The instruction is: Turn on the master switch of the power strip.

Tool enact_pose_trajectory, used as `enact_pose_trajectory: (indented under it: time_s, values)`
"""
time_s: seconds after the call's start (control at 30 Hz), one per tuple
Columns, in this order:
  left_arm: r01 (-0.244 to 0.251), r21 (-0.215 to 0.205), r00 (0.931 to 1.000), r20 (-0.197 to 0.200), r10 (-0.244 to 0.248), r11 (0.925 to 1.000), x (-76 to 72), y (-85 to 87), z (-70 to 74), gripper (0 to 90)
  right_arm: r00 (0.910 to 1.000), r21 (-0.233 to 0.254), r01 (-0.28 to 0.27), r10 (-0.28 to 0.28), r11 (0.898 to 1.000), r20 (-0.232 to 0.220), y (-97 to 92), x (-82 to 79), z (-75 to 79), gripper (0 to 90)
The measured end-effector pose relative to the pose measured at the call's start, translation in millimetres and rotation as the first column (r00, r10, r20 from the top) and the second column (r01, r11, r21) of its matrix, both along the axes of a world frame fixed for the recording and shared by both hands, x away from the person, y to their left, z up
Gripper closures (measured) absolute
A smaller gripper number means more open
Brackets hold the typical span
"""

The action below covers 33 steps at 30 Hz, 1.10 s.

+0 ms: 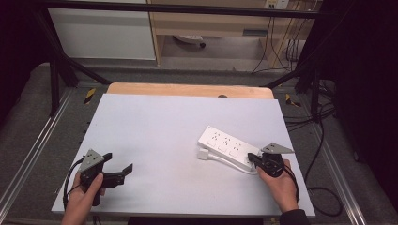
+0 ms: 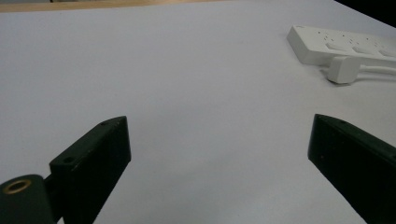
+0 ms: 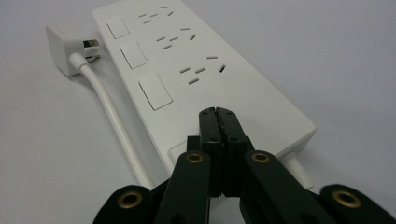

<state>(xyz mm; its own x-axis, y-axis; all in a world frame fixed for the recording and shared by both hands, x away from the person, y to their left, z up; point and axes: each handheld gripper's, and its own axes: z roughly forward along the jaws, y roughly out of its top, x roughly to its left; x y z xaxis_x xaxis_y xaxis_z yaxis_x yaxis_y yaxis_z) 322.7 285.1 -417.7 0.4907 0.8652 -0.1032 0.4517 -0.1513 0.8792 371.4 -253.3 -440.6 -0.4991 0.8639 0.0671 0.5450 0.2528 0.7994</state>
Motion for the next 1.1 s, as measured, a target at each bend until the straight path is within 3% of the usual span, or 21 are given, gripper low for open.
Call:
enact_pose_trajectory:
  time_s: [1.1]
  values:
    - [0.001, 0.005, 1.0, -0.01, -0.001, 1.0, 0.3, -0.8, -1.0, 5.8, 1.0, -0.012, -0.005, 0.005, 1.0, -0.001, 0.2, -0.5, -0.7, 90.0]
